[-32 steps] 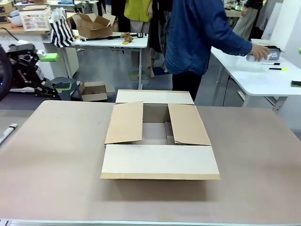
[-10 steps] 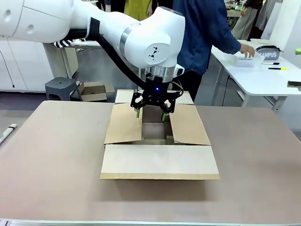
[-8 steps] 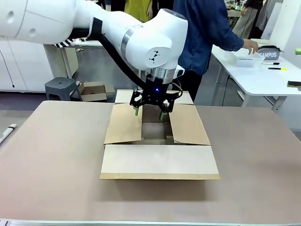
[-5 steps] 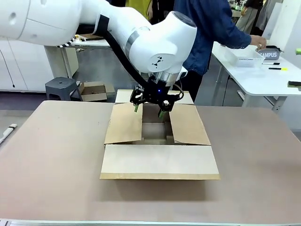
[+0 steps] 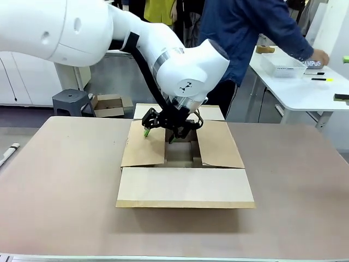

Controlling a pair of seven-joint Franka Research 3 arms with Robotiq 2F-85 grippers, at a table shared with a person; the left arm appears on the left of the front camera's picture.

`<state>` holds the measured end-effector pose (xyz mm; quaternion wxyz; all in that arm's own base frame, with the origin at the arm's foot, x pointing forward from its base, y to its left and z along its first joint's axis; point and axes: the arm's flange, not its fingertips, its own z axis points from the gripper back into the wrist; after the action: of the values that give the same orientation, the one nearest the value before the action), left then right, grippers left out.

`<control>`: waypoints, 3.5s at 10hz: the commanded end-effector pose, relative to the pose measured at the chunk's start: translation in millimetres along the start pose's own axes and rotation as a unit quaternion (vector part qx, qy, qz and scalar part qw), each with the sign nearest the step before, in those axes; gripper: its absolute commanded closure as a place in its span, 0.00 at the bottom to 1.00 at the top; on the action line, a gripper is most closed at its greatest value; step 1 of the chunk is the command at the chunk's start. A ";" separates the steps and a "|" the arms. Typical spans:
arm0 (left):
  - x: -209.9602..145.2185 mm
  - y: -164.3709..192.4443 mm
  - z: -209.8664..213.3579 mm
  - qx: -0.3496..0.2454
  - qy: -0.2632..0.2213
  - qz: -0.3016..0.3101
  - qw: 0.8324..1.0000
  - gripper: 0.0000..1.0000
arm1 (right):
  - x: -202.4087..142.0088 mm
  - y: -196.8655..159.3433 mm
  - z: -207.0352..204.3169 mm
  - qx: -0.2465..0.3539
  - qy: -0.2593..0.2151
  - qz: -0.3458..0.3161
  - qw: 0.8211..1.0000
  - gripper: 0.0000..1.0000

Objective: Pack the gift set into the box.
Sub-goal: Place both hands on the side flaps of the Package Box and spread them outward.

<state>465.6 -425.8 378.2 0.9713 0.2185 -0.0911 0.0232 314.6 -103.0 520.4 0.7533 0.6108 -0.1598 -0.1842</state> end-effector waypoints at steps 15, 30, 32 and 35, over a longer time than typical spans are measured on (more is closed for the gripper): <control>-1.9 105.3 13.7 0.035 -0.046 0.099 0.993 0.00 | 2.6 1.0 -1.7 0.015 -0.002 0.013 1.000 0.00; -22.8 321.6 -70.6 -0.403 -0.018 0.133 0.905 0.00 | 2.6 1.0 -1.7 0.015 -0.002 0.013 1.000 0.00; -24.4 326.3 -103.8 -0.397 0.016 0.173 0.901 0.00 | 2.6 1.0 -1.7 0.015 -0.002 0.013 1.000 0.00; -22.7 325.3 -88.6 -0.388 0.008 0.166 0.906 0.00 | 2.6 1.0 -1.7 0.015 -0.002 0.013 1.000 0.00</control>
<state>431.6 -89.3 421.2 0.9616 -0.1969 -0.1078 0.1582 314.2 -103.3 519.8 0.7530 0.6119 -0.1584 -0.1831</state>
